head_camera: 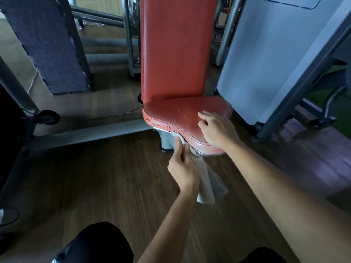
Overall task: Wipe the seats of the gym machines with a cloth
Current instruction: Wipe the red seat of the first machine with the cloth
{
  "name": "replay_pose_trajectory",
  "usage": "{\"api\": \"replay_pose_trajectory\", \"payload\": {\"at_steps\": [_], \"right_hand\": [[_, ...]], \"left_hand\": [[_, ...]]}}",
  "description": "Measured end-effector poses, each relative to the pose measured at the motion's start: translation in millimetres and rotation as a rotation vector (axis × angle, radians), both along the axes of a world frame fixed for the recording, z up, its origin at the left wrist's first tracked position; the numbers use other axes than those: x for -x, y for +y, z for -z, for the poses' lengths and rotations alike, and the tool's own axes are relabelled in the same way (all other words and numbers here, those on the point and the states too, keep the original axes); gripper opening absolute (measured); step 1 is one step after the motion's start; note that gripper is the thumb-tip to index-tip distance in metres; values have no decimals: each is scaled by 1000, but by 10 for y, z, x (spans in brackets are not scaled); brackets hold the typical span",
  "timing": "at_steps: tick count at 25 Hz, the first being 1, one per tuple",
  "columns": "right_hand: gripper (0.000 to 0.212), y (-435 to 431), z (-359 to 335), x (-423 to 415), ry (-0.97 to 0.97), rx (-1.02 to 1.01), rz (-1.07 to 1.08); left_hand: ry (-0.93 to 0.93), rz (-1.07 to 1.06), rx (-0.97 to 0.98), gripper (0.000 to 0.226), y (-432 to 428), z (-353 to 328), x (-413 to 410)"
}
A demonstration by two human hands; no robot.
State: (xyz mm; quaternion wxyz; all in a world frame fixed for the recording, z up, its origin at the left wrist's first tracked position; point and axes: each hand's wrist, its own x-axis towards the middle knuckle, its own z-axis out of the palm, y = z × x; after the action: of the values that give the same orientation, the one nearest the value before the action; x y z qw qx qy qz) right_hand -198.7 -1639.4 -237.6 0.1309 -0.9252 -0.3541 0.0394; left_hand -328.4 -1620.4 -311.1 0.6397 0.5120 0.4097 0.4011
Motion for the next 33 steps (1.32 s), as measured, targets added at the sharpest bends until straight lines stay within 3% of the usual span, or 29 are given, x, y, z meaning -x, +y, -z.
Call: {"api": "replay_pose_trajectory", "payload": {"at_steps": [4,13,19,26,33], "right_hand": [[49,-6,18,-4,-15,-52,16],[49,-1,37,-23,-19,-85,28],[49,-17,20,-26,-17,-85,27],[50,0,76,-54,-22,-100,30],[48,-38,46,-25,-43,-136,27]], "left_hand": [[-10,-108,-59,31,294,-49,-132],[8,54,-9,32,250,-59,-52],[-24,-213,68,27,468,-123,-173],[-35,-113,20,20,266,-102,-100],[-148,-291,71,28,449,-206,-78]]}}
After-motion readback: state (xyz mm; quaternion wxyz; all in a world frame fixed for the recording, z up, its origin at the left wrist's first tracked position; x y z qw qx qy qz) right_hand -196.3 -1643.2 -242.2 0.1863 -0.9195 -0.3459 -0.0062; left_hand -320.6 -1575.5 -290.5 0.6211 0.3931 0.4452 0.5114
